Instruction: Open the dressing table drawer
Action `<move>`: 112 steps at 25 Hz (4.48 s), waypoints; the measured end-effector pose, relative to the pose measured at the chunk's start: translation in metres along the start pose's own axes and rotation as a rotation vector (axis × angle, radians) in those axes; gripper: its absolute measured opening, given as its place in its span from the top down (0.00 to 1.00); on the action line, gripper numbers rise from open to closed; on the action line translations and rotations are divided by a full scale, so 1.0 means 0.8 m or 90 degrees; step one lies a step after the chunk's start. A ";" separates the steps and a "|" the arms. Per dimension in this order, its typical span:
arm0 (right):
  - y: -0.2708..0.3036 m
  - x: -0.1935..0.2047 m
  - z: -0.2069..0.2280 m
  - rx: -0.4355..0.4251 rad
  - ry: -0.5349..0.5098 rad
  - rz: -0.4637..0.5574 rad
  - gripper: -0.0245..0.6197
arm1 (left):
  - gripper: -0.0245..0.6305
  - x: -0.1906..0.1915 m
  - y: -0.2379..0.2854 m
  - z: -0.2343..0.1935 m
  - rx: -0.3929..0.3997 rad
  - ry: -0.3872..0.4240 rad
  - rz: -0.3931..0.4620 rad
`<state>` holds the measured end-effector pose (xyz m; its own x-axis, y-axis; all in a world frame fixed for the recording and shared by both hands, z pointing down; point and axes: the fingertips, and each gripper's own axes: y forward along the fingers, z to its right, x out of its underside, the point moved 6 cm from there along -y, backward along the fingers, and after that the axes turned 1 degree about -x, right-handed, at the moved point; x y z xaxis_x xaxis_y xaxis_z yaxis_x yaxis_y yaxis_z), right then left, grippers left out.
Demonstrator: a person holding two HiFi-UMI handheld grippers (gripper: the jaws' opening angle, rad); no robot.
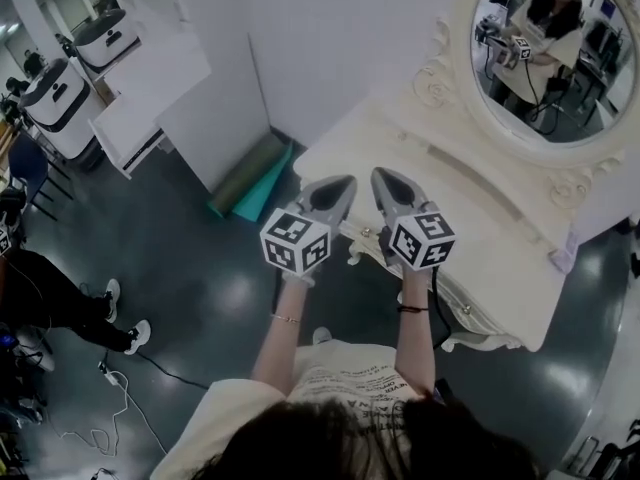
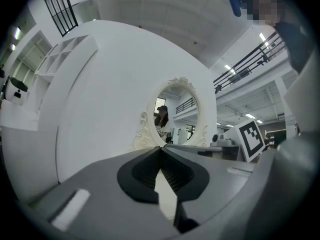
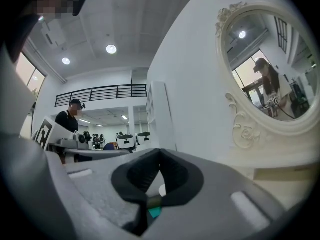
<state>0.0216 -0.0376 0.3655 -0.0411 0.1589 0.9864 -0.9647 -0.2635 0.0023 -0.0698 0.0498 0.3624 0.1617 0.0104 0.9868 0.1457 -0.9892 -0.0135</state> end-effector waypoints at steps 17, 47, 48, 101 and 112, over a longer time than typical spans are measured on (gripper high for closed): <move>0.037 0.022 0.027 0.045 0.028 -0.013 0.96 | 0.96 0.013 0.023 -0.051 0.021 -0.021 -0.019; 0.110 0.030 0.180 0.119 0.052 -0.056 0.96 | 0.96 0.034 0.198 -0.117 0.084 -0.055 -0.076; 0.110 0.033 0.183 0.126 0.053 -0.060 0.96 | 0.96 0.038 0.202 -0.118 0.088 -0.058 -0.082; 0.176 0.139 0.299 0.406 0.210 -0.166 0.92 | 0.96 0.149 0.328 -0.207 0.262 -0.120 -0.301; 0.192 0.164 0.319 0.428 0.236 -0.211 0.82 | 0.96 0.161 0.341 -0.214 0.261 -0.113 -0.321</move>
<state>-0.0654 -0.3002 0.5368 0.0212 0.5996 0.8000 -0.5858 -0.6410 0.4960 -0.1761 -0.2436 0.5132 0.1297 0.5146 0.8476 0.5981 -0.7224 0.3470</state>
